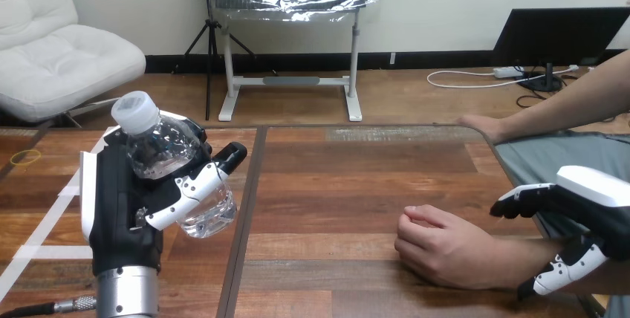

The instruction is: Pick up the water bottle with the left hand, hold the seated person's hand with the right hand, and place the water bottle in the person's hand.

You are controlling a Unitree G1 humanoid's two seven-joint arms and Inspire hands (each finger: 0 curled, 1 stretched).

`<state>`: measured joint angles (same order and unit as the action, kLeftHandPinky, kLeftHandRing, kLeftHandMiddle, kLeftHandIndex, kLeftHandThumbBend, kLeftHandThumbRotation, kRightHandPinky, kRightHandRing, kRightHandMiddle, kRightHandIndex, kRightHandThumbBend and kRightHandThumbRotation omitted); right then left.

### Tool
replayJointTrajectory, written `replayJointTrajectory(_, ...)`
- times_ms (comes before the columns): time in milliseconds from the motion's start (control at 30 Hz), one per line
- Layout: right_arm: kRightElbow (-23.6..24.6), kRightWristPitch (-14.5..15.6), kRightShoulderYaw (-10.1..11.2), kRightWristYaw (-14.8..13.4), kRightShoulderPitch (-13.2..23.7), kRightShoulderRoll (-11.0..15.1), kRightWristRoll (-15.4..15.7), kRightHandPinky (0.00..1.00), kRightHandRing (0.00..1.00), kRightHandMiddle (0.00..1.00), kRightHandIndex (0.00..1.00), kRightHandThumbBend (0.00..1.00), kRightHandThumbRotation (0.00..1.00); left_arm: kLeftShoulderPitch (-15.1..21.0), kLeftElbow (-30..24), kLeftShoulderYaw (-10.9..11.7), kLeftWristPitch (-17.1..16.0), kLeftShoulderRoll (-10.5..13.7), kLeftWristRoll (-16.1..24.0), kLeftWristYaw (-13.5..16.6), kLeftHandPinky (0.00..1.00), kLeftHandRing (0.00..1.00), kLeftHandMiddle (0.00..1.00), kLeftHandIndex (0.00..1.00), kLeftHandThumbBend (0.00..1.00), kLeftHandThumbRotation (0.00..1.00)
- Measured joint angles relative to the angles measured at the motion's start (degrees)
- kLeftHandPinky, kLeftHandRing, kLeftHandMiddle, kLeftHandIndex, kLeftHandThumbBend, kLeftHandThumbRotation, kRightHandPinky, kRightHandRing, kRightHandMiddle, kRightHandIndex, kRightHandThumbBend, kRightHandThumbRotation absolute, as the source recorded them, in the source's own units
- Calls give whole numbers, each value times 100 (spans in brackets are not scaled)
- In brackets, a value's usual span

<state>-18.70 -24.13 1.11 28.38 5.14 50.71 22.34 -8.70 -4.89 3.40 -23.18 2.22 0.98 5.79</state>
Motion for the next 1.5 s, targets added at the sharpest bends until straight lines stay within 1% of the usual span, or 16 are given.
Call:
replayJointTrajectory(133, -87, -34, -91, -53, 66, -1, 56, 82, 79, 79, 78, 100, 18, 0, 0, 1, 0, 0, -15, -1, 22, 27, 32, 35, 65, 0)
replayJointTrajectory(233, -161, -74, -151, -110, 121, -3, 109, 79, 77, 77, 77, 100, 16, 0, 0, 1, 0, 0, -19, -1, 22, 27, 32, 35, 65, 0)
replayJointTrajectory(467, -316, -53, -320, -201, 279, -22, 248, 67, 74, 76, 76, 100, 11, 1, 0, 2, 0, -1, -20, -1, 22, 27, 32, 35, 65, 0)
replayJointTrajectory(600, -403, -46, -412, -212, 380, -38, 318, 64, 73, 75, 76, 100, 11, 1, 0, 2, 5, -2, -23, -1, 22, 27, 32, 35, 65, 0)
replayJointTrajectory(867, -533, -14, -633, -239, 560, -38, 532, 62, 73, 76, 76, 100, 13, 1, 0, 5, 6, -2, -52, -4, 22, 27, 32, 35, 65, 0)
replayJointTrajectory(1033, -546, 126, -776, -234, 658, -38, 685, 61, 73, 76, 76, 100, 12, 0, 0, 9, 13, -2, -52, -3, 22, 27, 32, 35, 65, 0)
replayJointTrajectory(1500, -682, 243, -1038, -242, 834, -43, 841, 57, 70, 75, 75, 100, 10, 0, -1, 14, 83, -2, -114, -20, 22, 27, 32, 35, 65, 0)
